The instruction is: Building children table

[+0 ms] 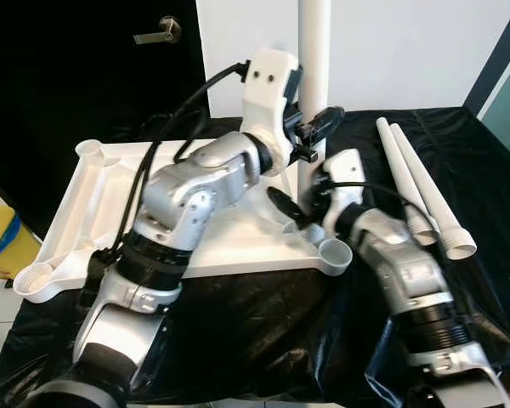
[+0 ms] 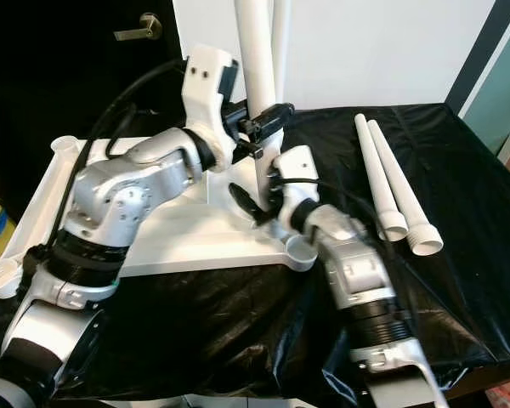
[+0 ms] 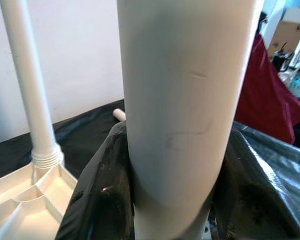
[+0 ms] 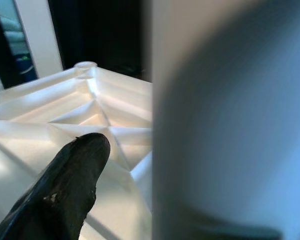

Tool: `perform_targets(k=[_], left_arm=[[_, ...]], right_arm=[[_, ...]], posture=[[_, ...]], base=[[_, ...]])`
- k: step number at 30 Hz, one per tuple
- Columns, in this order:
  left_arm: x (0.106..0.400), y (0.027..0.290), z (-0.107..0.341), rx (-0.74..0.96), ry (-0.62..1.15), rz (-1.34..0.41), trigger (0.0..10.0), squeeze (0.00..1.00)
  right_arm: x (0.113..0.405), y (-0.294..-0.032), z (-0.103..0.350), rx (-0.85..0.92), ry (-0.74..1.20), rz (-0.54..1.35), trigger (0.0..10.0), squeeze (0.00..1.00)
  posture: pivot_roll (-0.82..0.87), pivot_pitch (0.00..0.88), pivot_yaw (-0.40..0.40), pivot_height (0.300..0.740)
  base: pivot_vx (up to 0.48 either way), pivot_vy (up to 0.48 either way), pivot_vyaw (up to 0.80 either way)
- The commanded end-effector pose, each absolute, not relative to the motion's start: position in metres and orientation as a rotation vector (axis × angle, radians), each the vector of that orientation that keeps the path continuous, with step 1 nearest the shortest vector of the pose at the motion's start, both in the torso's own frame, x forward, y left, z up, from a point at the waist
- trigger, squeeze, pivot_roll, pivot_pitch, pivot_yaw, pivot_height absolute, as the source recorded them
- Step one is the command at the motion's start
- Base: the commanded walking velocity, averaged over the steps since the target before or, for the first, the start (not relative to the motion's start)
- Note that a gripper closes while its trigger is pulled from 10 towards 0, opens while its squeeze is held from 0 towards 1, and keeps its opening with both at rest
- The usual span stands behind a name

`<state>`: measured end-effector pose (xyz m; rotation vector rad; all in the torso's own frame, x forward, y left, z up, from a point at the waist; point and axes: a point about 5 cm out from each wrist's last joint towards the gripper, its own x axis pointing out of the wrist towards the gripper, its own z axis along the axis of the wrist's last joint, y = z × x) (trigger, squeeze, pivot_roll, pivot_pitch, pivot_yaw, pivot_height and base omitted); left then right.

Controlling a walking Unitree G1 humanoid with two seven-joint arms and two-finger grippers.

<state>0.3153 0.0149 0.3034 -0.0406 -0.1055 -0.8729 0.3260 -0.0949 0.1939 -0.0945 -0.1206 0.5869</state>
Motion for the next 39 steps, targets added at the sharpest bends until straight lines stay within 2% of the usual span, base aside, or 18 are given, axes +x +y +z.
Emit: perform_targets(k=[1, 6, 11, 18, 19, 21, 22, 23, 32, 33, 35, 36, 38, 39], left_arm=[[0.316, 0.01, 0.308, -0.005, -0.13, -0.845, 10.0, 0.0], [0.316, -0.001, 0.312, 0.006, -0.136, -0.827, 10.0, 0.0], [0.315, -0.007, 0.314, 0.028, -0.147, -0.829, 10.0, 0.0], [0.316, -0.009, 0.315, 0.032, -0.158, -0.823, 10.0, 0.0], [0.317, -0.011, 0.316, 0.032, -0.164, -0.817, 10.0, 0.0], [0.317, -0.011, 0.316, 0.031, -0.164, -0.815, 10.0, 0.0], [0.317, -0.011, 0.317, 0.03, -0.166, -0.813, 10.0, 0.0], [0.317, -0.012, 0.317, 0.031, -0.168, -0.812, 10.0, 0.0], [0.318, -0.012, 0.318, 0.039, -0.177, -0.8, 10.0, 0.0], [0.319, -0.011, 0.318, 0.046, -0.181, -0.794, 10.0, 0.0], [0.319, -0.011, 0.318, 0.052, -0.184, -0.79, 10.0, 0.0], [0.319, -0.01, 0.319, 0.065, -0.2, -0.786, 10.0, 0.0], [0.318, -0.01, 0.321, 0.043, -0.228, -0.806, 10.0, 0.0], [0.317, -0.009, 0.321, 0.035, -0.234, -0.812, 10.0, 1.0]], right_arm=[[0.329, -0.096, 0.191, -0.104, -0.11, 0.522, 10.0, 0.0], [0.336, -0.083, 0.186, -0.051, -0.074, 0.383, 10.0, 0.0], [0.338, -0.072, 0.189, -0.065, -0.091, 0.34, 10.0, 0.0], [0.337, -0.07, 0.188, -0.062, -0.101, 0.327, 9.8, 0.0], [0.337, -0.069, 0.187, -0.057, -0.105, 0.309, 3.9, 0.0], [0.337, -0.069, 0.187, -0.054, -0.106, 0.302, 3.9, 0.0], [0.337, -0.069, 0.186, -0.051, -0.106, 0.297, 1.0, 0.0], [0.337, -0.069, 0.185, -0.046, -0.101, 0.293, 0.0, 0.0], [0.336, -0.072, 0.179, -0.014, -0.083, 0.272, 0.0, 0.0], [0.335, -0.073, 0.178, -0.012, -0.084, 0.268, 1.0, 0.0], [0.334, -0.073, 0.177, -0.01, -0.086, 0.265, 1.0, 0.0], [0.334, -0.074, 0.177, -0.006, -0.086, 0.258, 10.0, 0.0], [0.334, -0.076, 0.177, 0.004, -0.086, 0.243, 10.0, 0.0], [0.335, -0.077, 0.177, 0.006, -0.086, 0.239, 10.0, 0.0]], posture=[[-0.03, 0.014, 0.004, 0.74], [-0.03, 0.022, 0.001, 0.74], [-0.03, 0.024, 0.001, 0.74], [-0.03, 0.027, -0.001, 0.74], [-0.03, 0.027, -0.004, 0.74], [-0.03, 0.027, -0.004, 0.74], [-0.03, 0.027, -0.004, 0.74], [-0.03, 0.027, -0.004, 0.74], [-0.02, 0.024, -0.002, 0.74], [-0.02, 0.024, 0.0, 0.74], [-0.02, 0.024, 0.0, 0.74], [-0.02, 0.024, 0.0, 0.74], [-0.03, 0.025, 0.002, 0.74], [-0.03, 0.025, 0.002, 0.74]], base=[[0.0, 0.0, 0.0], [0.0, 0.0, 0.0], [0.0, 0.0, 0.0], [0.0, 0.0, 0.0], [0.0, 0.0, 0.0], [0.0, 0.0, 0.0], [0.0, 0.0, 0.0], [0.0, 0.0, 0.0], [0.0, 0.0, 0.0], [0.0, 0.0, 0.0], [0.0, 0.0, 0.0], [0.0, 0.0, 0.0], [0.0, 0.0, 0.0], [0.0, 0.0, 0.0]])
